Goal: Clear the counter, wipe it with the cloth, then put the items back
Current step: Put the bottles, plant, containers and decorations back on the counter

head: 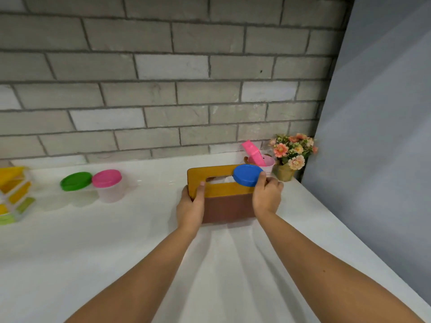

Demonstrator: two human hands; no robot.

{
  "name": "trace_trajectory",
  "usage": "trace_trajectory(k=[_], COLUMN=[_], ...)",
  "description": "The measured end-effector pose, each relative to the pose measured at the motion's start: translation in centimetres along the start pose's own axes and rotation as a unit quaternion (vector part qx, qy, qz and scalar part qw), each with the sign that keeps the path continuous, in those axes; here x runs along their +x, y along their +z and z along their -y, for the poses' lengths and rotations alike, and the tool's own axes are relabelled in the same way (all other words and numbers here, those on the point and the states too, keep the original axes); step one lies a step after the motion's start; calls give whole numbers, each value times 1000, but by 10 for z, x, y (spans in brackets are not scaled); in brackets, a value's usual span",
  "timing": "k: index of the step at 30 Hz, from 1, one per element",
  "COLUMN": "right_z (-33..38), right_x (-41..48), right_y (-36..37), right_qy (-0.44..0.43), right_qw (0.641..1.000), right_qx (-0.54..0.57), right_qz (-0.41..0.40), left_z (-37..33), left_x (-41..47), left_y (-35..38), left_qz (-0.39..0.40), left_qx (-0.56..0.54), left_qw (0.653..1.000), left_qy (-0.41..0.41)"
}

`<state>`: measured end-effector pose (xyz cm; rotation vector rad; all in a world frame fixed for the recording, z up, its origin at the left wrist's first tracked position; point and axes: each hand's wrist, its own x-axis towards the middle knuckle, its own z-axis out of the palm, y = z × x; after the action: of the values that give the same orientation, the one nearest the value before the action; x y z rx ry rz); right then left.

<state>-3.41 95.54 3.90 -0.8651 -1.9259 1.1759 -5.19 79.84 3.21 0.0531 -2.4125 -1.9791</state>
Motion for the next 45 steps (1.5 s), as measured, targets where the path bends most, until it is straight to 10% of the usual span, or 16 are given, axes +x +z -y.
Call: trace_trajectory(k=[15,45], right_z=[64,47], right_x=[-60,-39], right_y=[107,204], right_qy=[-24,-40], right_qw=[993,982], right_qx=[30,20], right_qz=[110,182], left_z=[14,56], left_x=[64,163], left_y=[-120,-135], left_qz=[-79,-41], left_qx=[-32,-114], left_qw=[996,991], left_qy=[-37,-56])
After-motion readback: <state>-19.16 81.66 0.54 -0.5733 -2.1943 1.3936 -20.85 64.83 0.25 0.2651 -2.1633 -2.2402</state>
